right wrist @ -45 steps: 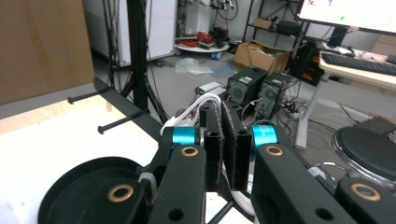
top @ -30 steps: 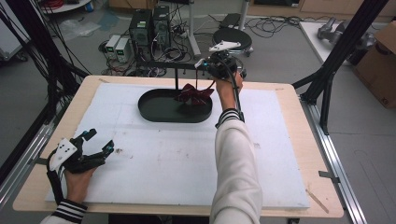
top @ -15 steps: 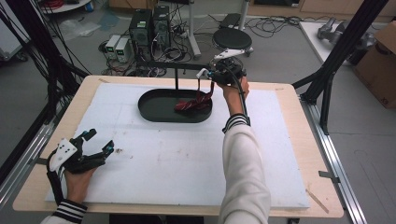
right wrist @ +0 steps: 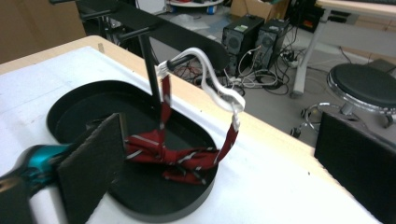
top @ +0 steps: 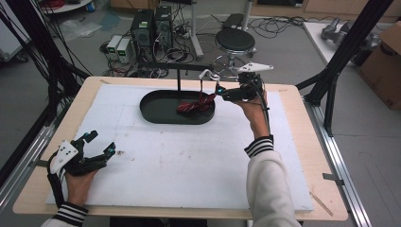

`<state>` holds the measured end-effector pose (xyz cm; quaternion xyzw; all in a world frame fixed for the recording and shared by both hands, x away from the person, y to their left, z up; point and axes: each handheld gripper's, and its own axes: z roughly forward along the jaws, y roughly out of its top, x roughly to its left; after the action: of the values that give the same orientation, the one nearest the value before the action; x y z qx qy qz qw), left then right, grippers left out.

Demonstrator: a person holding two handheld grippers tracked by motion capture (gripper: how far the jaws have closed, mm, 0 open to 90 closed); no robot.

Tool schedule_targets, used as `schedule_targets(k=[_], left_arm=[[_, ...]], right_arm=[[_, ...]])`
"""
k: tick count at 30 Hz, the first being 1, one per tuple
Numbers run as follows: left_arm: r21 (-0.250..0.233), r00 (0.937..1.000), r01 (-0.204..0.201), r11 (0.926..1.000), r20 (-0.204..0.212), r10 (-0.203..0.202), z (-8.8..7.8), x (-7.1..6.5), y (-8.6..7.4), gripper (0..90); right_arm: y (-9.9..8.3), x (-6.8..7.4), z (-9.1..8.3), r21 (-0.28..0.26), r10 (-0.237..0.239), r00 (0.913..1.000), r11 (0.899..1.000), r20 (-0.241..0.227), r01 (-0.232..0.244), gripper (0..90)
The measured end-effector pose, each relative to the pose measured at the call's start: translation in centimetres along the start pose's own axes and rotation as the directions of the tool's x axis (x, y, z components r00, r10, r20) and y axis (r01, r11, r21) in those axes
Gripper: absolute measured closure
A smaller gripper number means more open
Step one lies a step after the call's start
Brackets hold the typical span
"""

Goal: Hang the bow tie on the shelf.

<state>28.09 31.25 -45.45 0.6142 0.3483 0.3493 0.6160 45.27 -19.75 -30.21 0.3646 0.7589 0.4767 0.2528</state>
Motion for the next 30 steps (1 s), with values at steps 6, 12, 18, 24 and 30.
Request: schedule_targets(k=[6,12,18,24,30], left_arm=[[-0.002,1.0000,0.000,1.0000,-0.001,0.000,0.0,0.0,0.0,15.8],[-0.002,1.0000,-0.002,1.0000,0.000,0.002,0.0,0.0,0.0,15.8],[-0.003,1.0000,-0.004,1.0000,0.000,0.004,0.0,0.0,0.0,15.9],[-0.002,1.0000,-0.007,1.0000,-0.001,0.007,0.0,-0.1,0.0,15.9],[-0.002,1.0000,-0.006,1.0000,-0.001,0.006,0.0,-0.1,0.0,15.8]], right_arm=[[-0.5,1.2,-2.7,-0.053,-0.023,0.9991,0.998,-0.037,0.021,1.0],[-2.4,2.4,-5.6,-0.120,-0.048,0.9978,0.992,-0.047,0.042,1.0],[-5.6,2.9,-8.3,-0.156,-0.024,0.9990,0.988,-0.039,0.017,1.0],[-9.7,3.5,-10.3,-0.216,-0.002,1.0000,0.976,-0.010,0.000,1.0],[-13.9,4.1,-11.1,-0.259,0.026,0.9996,0.966,0.012,-0.021,1.0]])
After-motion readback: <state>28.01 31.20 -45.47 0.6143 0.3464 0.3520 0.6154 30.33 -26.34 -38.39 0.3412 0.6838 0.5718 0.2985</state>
